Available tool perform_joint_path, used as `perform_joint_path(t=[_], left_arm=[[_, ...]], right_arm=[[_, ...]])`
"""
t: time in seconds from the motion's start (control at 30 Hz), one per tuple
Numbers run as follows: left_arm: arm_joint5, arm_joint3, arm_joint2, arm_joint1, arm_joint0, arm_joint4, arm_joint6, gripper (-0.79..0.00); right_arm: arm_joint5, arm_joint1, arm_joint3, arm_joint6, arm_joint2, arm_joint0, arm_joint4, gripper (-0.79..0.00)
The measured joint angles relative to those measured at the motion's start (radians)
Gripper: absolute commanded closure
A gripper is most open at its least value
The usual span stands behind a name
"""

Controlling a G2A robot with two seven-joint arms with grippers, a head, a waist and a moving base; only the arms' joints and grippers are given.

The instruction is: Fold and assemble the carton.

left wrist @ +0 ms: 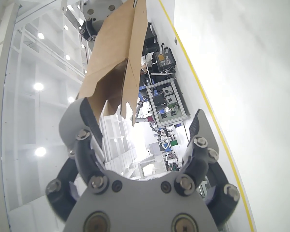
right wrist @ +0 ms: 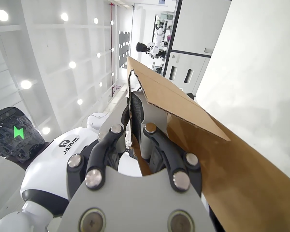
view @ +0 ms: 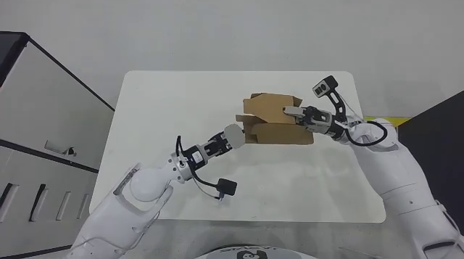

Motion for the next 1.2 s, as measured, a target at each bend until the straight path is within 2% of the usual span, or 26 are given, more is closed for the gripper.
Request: perform_joint_path(t=[0.17,0.2,0.27,0.5,0.6,0.7,0.83,1.07,1.1,1.2], left_arm=[[-0.027,-0.018,-0.056,0.007,0.023,-0.009,-0.012,-0.782],[-0.032,-0.023,-0.067,0.009,0.029,-0.014,-0.013,-0.468],[-0.028,-0.033,-0.095,0.012,0.042,-0.022,-0.015,0.0],[-0.01,-0.035,-0.107,0.013,0.046,-0.016,-0.027,0.0],[-0.058,-0.041,-0.112,0.01,0.046,-0.082,-0.033,0.0],[-0.17,-0.054,-0.131,0.008,0.042,-0.194,-0.015,0.0],[-0.389,-0.08,-0.162,0.004,0.022,-0.393,-0.037,0.0],[-0.404,-0.074,-0.165,0.002,0.021,-0.414,-0.04,0.0],[-0.437,-0.068,-0.168,0.0,0.018,-0.447,-0.043,0.0],[-0.612,-0.052,-0.186,-0.005,-0.011,-0.642,-0.054,0.0]], right_arm=[[-0.021,0.002,0.0,-0.024,0.03,-0.014,-0.019,0.0],[-0.029,0.003,-0.001,-0.03,0.035,-0.018,-0.023,0.0],[-0.044,0.003,-0.003,-0.047,0.043,-0.024,-0.032,0.0],[-0.047,0.003,-0.004,-0.05,0.044,-0.024,-0.035,0.0],[-0.083,0.006,-0.031,-0.104,0.055,-0.031,-0.126,0.0],[-0.106,0.007,-0.052,-0.132,0.065,-0.044,-0.197,0.0],[-0.136,0.01,-0.064,-0.146,0.082,-0.055,-0.24,0.0],[-0.145,0.009,-0.077,-0.161,0.084,-0.059,-0.26,0.0],[-0.153,0.009,-0.087,-0.166,0.084,-0.062,-0.27,0.0],[-0.187,0.011,-0.104,-0.169,0.094,-0.071,-0.299,0.0]])
